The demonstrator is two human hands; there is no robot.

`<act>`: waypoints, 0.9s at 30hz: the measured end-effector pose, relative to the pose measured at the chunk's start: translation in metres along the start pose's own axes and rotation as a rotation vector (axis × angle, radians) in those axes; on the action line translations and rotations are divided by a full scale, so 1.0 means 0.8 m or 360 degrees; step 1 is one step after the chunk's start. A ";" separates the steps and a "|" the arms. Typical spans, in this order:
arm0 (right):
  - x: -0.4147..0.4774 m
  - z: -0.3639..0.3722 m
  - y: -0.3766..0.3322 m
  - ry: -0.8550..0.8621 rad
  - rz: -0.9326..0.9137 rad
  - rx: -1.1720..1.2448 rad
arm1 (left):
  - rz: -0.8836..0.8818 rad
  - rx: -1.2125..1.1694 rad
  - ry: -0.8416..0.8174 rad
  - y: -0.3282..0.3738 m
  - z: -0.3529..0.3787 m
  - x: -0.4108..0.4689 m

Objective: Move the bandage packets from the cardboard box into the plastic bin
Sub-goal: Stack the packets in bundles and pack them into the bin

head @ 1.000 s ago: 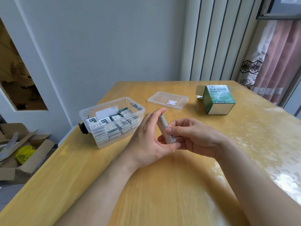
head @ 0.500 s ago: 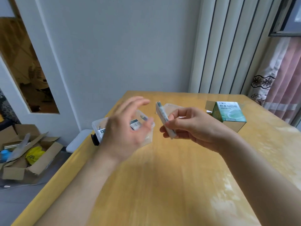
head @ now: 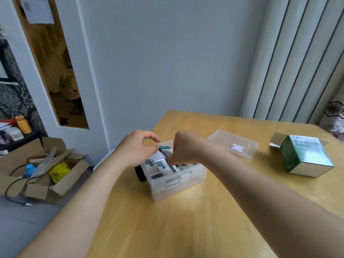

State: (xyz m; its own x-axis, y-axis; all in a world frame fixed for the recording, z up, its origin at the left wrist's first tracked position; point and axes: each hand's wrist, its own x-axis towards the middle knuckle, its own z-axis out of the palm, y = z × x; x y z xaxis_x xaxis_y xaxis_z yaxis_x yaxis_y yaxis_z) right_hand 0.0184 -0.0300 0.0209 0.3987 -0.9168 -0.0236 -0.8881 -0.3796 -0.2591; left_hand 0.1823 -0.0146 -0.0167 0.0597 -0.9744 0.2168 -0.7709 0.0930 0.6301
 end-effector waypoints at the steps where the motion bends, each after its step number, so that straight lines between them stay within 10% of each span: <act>1: 0.004 0.005 -0.001 -0.0013 0.0008 -0.0061 | 0.0047 0.0060 -0.0043 0.000 0.000 0.002; 27: 0.038 0.037 0.004 -0.0002 0.0093 0.0049 | 0.0093 0.0067 -0.0069 -0.030 0.010 0.010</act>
State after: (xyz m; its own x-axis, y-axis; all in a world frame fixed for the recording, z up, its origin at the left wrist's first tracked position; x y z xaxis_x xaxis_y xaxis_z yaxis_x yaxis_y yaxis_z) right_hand 0.0347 -0.0550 -0.0094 0.3464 -0.9372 -0.0406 -0.9025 -0.3212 -0.2870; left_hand 0.1963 -0.0265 -0.0360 -0.0129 -0.9756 0.2191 -0.7983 0.1420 0.5853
